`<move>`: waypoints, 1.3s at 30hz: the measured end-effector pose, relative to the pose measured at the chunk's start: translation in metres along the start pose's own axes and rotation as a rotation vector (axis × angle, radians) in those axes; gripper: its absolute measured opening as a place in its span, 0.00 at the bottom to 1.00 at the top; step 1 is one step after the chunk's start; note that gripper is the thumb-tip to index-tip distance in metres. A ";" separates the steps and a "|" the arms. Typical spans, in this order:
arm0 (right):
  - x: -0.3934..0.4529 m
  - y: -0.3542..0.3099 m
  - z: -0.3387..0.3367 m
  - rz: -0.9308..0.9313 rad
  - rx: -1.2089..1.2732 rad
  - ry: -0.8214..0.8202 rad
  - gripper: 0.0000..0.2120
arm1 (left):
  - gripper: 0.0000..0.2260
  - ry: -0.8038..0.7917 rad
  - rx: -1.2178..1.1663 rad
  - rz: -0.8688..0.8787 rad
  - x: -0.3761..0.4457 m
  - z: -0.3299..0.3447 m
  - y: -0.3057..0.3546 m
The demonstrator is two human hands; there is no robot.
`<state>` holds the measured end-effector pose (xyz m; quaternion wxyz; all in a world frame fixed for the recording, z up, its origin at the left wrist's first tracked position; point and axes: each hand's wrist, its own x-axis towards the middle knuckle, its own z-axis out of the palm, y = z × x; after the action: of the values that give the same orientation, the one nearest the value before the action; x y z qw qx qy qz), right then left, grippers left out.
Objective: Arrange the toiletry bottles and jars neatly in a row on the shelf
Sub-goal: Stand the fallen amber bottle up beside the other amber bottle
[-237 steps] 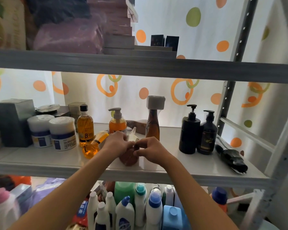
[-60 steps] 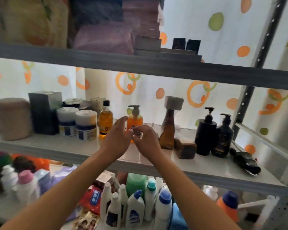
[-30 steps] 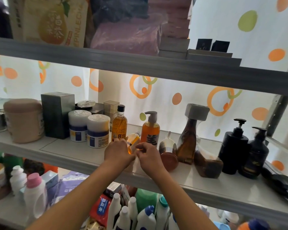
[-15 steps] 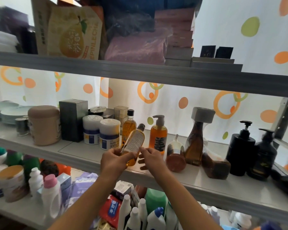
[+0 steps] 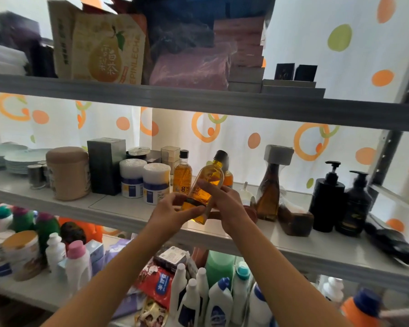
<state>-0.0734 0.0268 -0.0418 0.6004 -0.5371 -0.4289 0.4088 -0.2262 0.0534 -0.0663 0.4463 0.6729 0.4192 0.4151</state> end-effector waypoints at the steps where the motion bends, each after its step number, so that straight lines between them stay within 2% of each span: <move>1: -0.002 -0.001 -0.001 -0.010 0.011 -0.015 0.14 | 0.26 -0.086 -0.077 -0.053 -0.002 -0.001 0.000; 2: -0.003 -0.003 -0.001 -0.020 0.012 -0.034 0.13 | 0.26 -0.154 -0.155 -0.094 -0.006 -0.002 -0.001; 4: -0.005 -0.008 0.000 -0.043 -0.002 -0.077 0.15 | 0.27 -0.169 -0.211 -0.100 -0.012 0.000 -0.002; 6: -0.003 -0.011 0.001 -0.075 -0.017 -0.114 0.24 | 0.24 -0.061 -0.149 -0.045 -0.015 0.002 -0.002; 8: -0.002 -0.015 0.005 -0.096 -0.012 -0.133 0.32 | 0.20 0.138 0.011 0.004 -0.017 0.007 -0.001; 10: -0.003 -0.020 0.011 -0.112 -0.024 -0.118 0.35 | 0.23 0.288 0.113 0.068 -0.019 0.011 0.001; 14: -0.005 -0.029 0.021 -0.174 -0.062 0.032 0.52 | 0.28 0.365 0.093 0.138 -0.025 0.019 0.009; 15: -0.008 -0.033 0.020 -0.185 -0.058 0.048 0.52 | 0.29 0.355 0.069 0.133 -0.025 0.021 0.010; 19: -0.016 -0.043 0.003 -0.193 -0.028 0.063 0.32 | 0.28 0.243 0.015 0.177 -0.020 0.022 0.013; 22: -0.019 -0.050 -0.008 -0.228 -0.049 0.027 0.24 | 0.31 0.213 0.021 0.249 -0.018 0.021 0.017; 26: -0.020 -0.053 -0.010 -0.270 -0.153 0.025 0.25 | 0.33 0.234 0.003 0.270 -0.017 0.029 0.019; 34: -0.018 -0.043 -0.014 -0.311 -0.291 0.049 0.16 | 0.32 0.257 -0.013 0.256 -0.017 0.038 0.006; 39: -0.014 -0.037 -0.010 -0.317 -0.297 0.087 0.24 | 0.31 0.260 0.012 0.249 -0.012 0.038 -0.002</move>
<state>-0.0670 0.0071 -0.0071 0.5894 -0.5624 -0.5372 0.2183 -0.1946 0.0335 -0.0797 0.3292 0.6630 0.3892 0.5483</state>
